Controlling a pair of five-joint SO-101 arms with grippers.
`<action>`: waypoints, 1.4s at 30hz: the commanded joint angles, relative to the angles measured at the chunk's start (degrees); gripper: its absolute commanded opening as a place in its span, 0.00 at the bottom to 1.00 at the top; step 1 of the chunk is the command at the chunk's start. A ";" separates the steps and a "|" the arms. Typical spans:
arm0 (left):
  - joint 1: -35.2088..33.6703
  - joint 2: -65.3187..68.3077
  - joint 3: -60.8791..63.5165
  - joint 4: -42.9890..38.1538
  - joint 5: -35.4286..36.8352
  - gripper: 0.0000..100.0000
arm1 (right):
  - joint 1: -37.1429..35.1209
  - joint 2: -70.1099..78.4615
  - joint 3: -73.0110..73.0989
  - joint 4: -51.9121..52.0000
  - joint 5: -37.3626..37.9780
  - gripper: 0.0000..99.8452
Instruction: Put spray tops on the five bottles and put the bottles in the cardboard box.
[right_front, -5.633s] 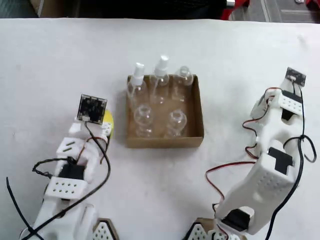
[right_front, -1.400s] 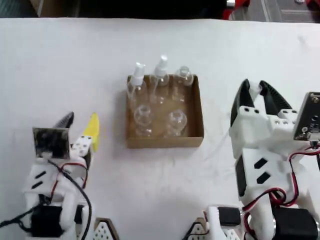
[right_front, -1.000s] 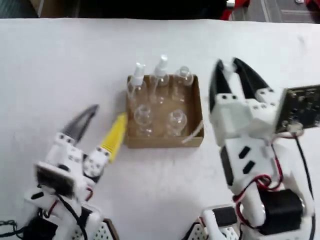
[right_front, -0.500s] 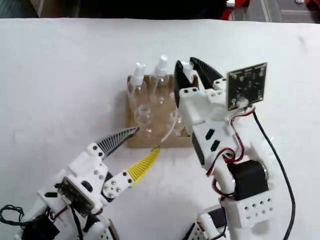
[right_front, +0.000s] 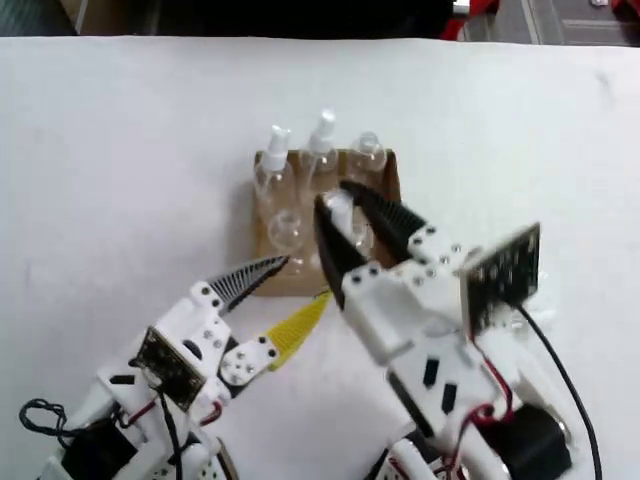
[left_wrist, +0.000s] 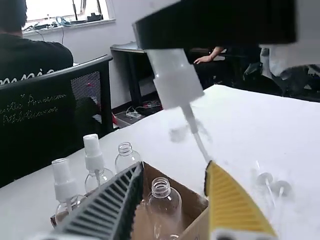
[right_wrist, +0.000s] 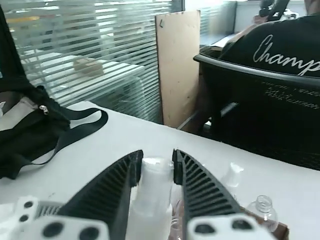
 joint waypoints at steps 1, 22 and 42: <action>-4.09 -0.22 0.79 -4.40 0.88 0.19 | -2.51 -0.66 -0.70 1.89 0.62 0.02; -5.58 -0.31 -1.05 -2.20 1.05 0.19 | 1.27 -0.04 0.35 -1.19 9.41 0.02; 6.81 -0.31 -7.65 11.69 0.53 0.20 | 1.01 -0.57 6.15 -3.47 9.49 0.02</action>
